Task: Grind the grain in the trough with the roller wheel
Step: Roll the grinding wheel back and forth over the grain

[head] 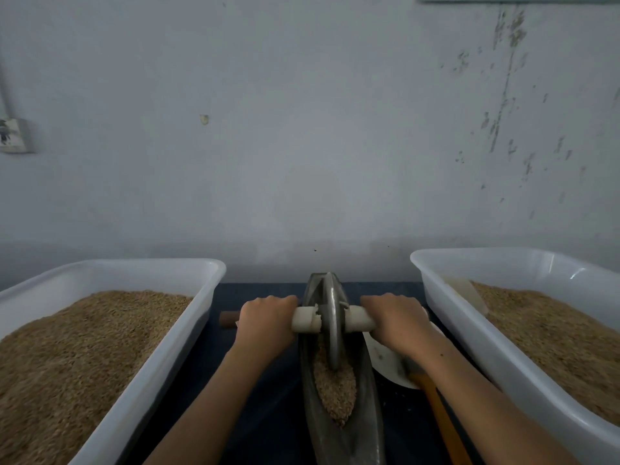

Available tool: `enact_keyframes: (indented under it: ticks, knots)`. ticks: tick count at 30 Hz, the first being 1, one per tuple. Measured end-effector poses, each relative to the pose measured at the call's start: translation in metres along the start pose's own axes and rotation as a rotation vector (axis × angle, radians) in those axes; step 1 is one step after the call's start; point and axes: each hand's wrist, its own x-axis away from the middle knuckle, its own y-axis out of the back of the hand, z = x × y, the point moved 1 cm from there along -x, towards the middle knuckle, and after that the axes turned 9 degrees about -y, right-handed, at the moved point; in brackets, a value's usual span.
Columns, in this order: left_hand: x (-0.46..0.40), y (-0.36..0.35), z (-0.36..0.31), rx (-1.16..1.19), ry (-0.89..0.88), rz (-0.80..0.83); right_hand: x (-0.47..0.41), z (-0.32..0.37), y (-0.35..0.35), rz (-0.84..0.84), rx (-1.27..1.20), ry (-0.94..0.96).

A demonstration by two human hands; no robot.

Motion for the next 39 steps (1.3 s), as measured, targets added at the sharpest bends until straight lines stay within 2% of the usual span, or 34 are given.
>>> enact_keyframes:
  ticks: [2,6,9,12,17,20,23,28,31,34,39]
  knots:
    - [-0.001,0.002,0.001,-0.011,-0.020,0.046,0.000,-0.001,0.003,0.059,0.008,0.000]
    - [-0.006,0.007,0.005,0.027,-0.049,0.318,0.000,-0.003,0.014,0.342,0.033,0.002]
    - [-0.006,0.008,0.007,0.074,-0.030,0.416,0.000,-0.002,0.018,0.414,0.043,0.003]
    - [-0.007,0.007,0.005,0.049,-0.008,0.369,-0.001,-0.001,0.015,0.372,0.053,-0.007]
    - [-0.005,0.003,-0.001,-0.046,0.021,0.095,-0.002,0.004,0.006,0.068,0.032,-0.039]
    - [-0.003,0.001,-0.002,-0.050,0.007,0.022,-0.002,0.003,0.003,0.020,0.016,-0.036]
    - [-0.003,0.002,0.000,-0.035,-0.009,0.069,-0.001,0.000,0.006,0.111,0.022,-0.005]
    - [-0.006,0.006,0.004,0.043,-0.035,0.342,0.001,-0.001,0.018,0.401,0.036,0.013]
    - [-0.007,0.006,0.006,0.082,-0.021,0.407,0.001,-0.001,0.018,0.445,0.029,0.009]
    - [-0.008,0.005,0.005,0.053,-0.011,0.341,-0.001,0.000,0.015,0.345,0.042,0.004]
    - [-0.003,-0.001,0.000,-0.037,0.003,0.014,-0.001,0.005,0.006,0.033,0.021,-0.038]
